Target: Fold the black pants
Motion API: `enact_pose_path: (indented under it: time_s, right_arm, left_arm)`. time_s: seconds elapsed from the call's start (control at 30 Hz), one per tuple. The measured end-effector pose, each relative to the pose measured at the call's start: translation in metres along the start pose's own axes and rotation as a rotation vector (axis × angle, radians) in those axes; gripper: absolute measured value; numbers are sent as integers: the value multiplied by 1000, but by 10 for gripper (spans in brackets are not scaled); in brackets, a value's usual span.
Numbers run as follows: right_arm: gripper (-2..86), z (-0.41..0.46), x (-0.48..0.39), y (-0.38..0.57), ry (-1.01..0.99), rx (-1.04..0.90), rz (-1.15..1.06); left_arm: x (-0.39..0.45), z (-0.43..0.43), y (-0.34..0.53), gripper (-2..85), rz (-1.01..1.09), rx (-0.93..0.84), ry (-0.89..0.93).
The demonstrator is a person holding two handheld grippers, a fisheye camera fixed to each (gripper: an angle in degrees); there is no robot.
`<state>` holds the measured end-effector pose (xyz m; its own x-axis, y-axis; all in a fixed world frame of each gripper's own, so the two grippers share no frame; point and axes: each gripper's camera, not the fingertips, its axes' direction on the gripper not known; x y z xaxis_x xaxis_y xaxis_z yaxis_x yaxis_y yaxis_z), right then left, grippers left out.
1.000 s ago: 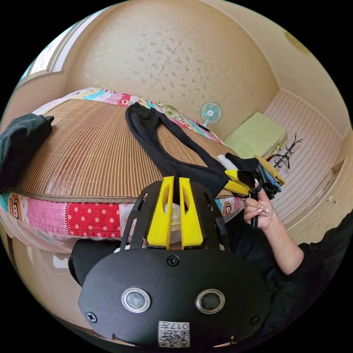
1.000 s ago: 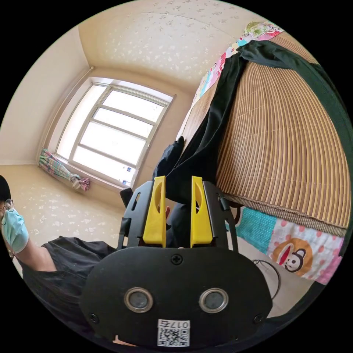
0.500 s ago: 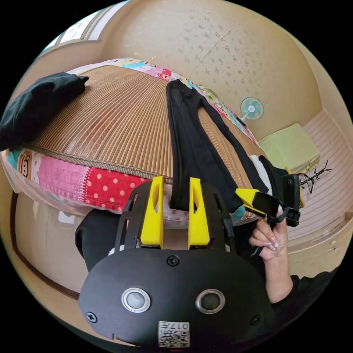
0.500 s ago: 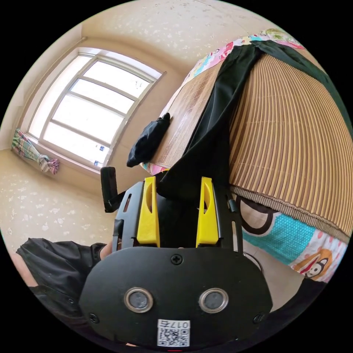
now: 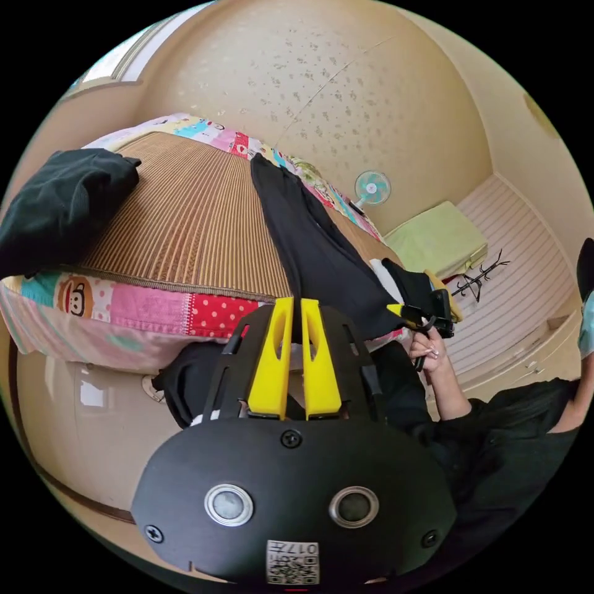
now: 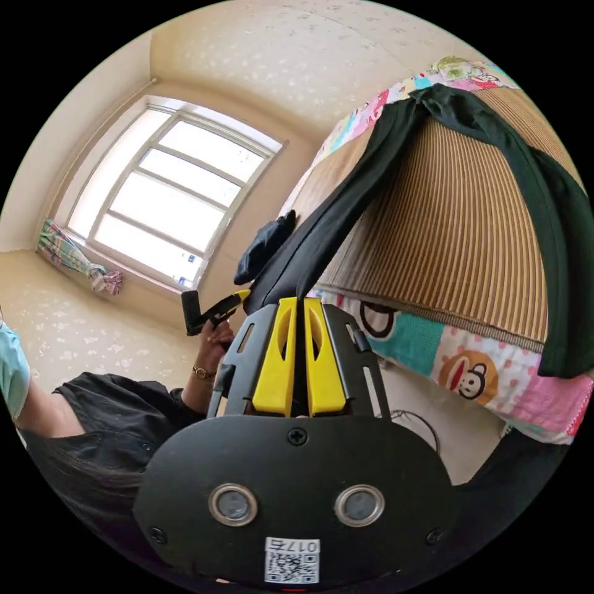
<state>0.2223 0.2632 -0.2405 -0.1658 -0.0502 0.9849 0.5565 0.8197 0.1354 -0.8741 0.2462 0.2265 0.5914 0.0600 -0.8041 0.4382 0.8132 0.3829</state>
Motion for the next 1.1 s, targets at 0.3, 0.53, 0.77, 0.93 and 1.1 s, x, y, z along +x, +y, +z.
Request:
enact_pose_path:
  time_s: [0.3, 0.53, 0.77, 0.93, 1.1]
  right_arm:
    - [111, -84, -2, 67, 641, 226, 62]
    - [52, -109, 21, 52, 624, 186, 52]
    - [30, -276, 6, 161, 26, 760, 48]
    - [26, -256, 73, 225, 259, 570, 251]
    - [27, -235, 118, 273, 190, 538, 380]
  left_arm:
    - [64, 3, 60, 51, 48, 80, -433]
    - [140, 51, 43, 56, 197, 31, -243]
    - [177, 75, 40, 51, 202, -13, -87]
    - [182, 100, 50, 51, 197, -92, -90]
    - [199, 118, 45, 52, 215, -114, -70]
